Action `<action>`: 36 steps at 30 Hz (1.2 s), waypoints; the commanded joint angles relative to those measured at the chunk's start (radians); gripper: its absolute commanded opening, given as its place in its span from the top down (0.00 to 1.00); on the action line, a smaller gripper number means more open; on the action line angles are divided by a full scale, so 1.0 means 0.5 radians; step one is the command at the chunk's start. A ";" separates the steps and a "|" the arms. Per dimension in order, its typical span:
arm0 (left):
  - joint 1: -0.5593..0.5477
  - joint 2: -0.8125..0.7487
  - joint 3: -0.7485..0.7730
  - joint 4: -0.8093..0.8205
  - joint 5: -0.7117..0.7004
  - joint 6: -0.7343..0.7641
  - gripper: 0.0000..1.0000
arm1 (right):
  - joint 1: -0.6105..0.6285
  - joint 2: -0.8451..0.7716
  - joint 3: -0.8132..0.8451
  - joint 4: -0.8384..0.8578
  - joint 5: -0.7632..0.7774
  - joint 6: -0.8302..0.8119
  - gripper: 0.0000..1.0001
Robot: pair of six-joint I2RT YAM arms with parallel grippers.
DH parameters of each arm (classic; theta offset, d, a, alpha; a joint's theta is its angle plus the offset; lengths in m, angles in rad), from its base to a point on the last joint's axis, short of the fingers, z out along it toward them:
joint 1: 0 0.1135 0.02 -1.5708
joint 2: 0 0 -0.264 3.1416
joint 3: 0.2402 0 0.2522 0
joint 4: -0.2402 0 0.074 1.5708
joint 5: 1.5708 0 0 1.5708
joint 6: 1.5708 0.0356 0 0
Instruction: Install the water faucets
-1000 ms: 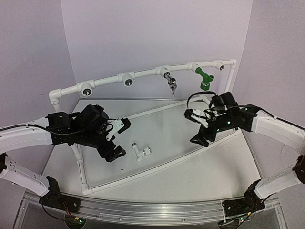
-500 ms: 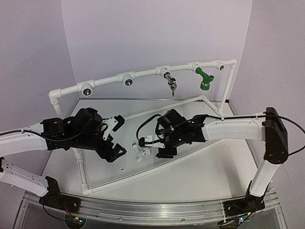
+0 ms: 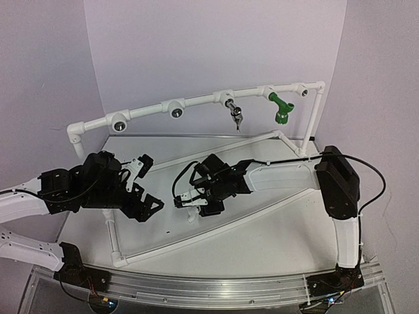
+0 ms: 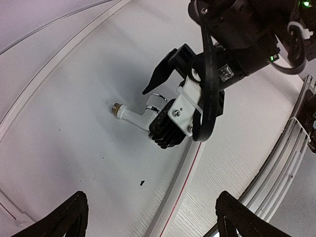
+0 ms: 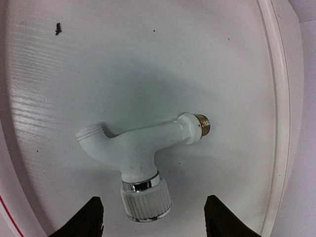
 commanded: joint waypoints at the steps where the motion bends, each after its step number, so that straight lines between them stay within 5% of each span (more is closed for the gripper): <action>1: -0.007 -0.011 0.015 0.032 -0.055 -0.050 0.11 | 0.003 0.142 0.120 -0.031 -0.068 -0.098 0.35; 8: -0.007 0.081 0.058 0.003 -0.081 -0.042 0.12 | 0.003 0.250 0.155 -0.094 -0.100 -0.151 0.43; 19: -0.007 -0.145 0.008 0.011 -0.165 -0.067 0.12 | 0.002 0.154 0.154 -0.249 -0.031 -0.250 0.68; 36: -0.004 -0.048 0.327 0.008 0.030 -0.199 0.09 | 0.004 -0.741 0.113 -0.730 -0.065 -0.657 0.79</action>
